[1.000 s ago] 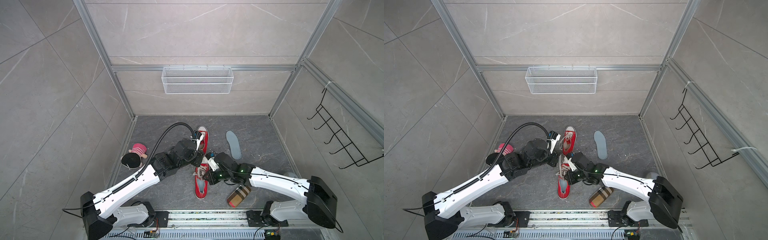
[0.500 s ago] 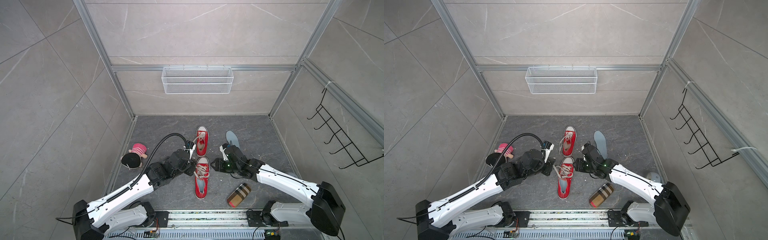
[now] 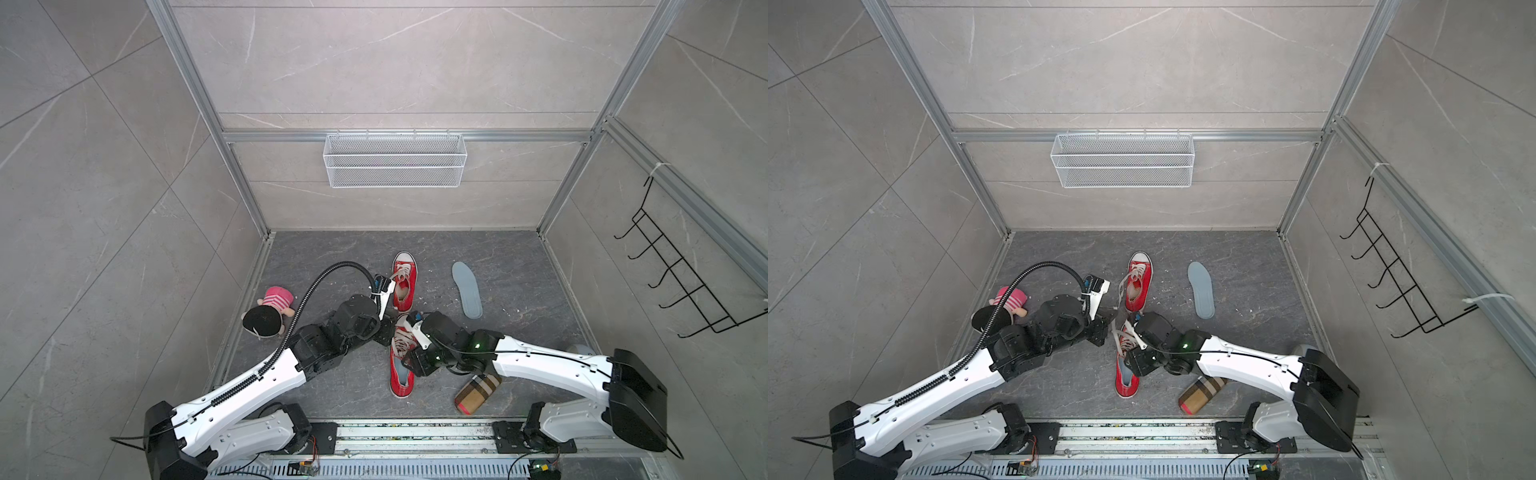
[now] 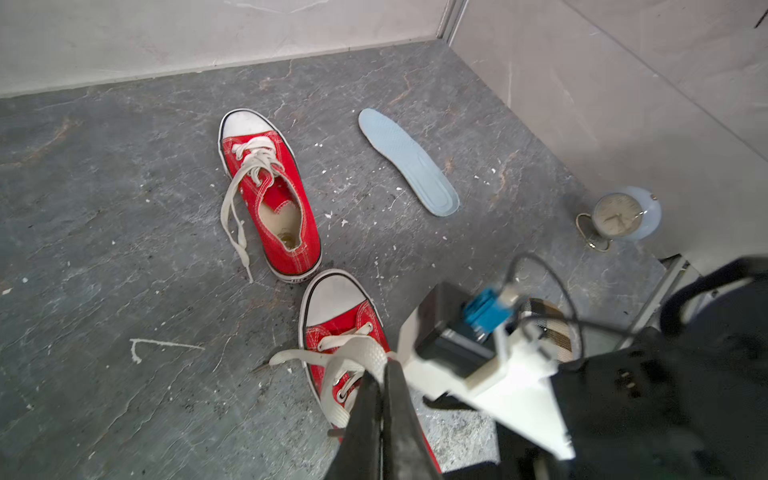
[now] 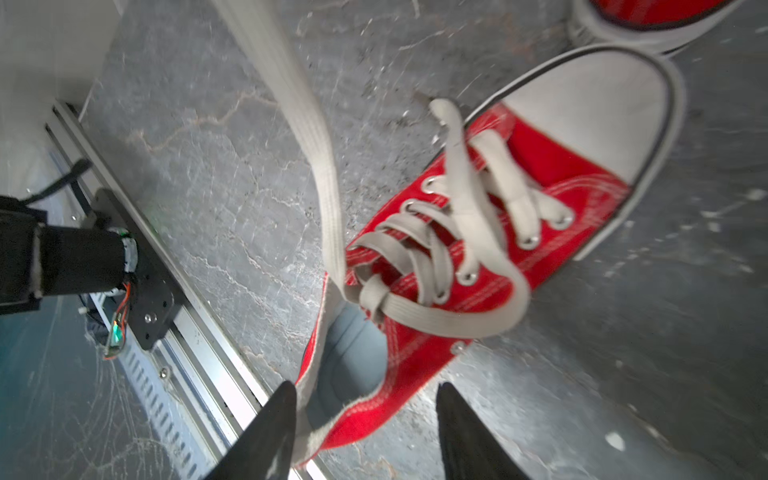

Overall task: Remove the insole from the shoe
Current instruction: Untie the shoelace on the shoe.

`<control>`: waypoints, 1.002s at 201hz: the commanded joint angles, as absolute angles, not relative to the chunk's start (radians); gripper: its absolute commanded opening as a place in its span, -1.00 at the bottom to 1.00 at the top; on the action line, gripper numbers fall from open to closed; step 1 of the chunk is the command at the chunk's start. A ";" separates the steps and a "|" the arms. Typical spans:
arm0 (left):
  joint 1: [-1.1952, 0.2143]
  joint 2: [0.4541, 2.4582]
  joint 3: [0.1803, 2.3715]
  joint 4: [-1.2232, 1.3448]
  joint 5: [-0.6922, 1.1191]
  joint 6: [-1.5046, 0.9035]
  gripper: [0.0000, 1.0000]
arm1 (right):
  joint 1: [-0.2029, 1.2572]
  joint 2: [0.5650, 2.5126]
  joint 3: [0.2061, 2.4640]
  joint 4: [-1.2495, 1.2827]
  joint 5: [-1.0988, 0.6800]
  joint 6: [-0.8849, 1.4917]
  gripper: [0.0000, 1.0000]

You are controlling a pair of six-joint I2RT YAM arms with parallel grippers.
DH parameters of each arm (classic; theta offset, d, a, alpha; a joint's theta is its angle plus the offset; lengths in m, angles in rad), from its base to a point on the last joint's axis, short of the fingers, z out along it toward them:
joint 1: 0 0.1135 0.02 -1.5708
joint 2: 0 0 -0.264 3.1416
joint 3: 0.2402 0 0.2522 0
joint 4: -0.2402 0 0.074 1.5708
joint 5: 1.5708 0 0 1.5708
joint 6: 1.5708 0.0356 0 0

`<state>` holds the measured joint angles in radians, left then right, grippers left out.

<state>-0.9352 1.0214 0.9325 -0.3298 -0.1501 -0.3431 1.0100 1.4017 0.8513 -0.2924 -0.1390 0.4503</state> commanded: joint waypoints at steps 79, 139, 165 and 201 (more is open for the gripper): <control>-0.932 0.966 0.968 -0.179 -0.070 -0.323 -1.00 | 1.020 1.501 0.897 -0.177 -0.032 0.388 -0.16; -0.933 0.933 0.954 -0.155 -0.067 -0.324 -1.00 | 1.021 1.517 0.893 -0.182 0.031 0.397 -0.59; -0.933 0.919 0.949 -0.176 -0.092 -0.320 -1.00 | 1.019 1.478 0.878 -0.185 0.070 0.403 -0.96; -0.933 0.882 0.936 -0.331 -0.191 -0.303 -0.25 | 1.009 1.416 0.856 -0.199 0.067 0.406 -1.00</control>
<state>-0.9352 0.9268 0.9390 -0.2390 -0.1032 -0.3252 1.0187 1.4742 0.8692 -0.1905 0.0315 0.4000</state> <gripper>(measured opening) 0.171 0.044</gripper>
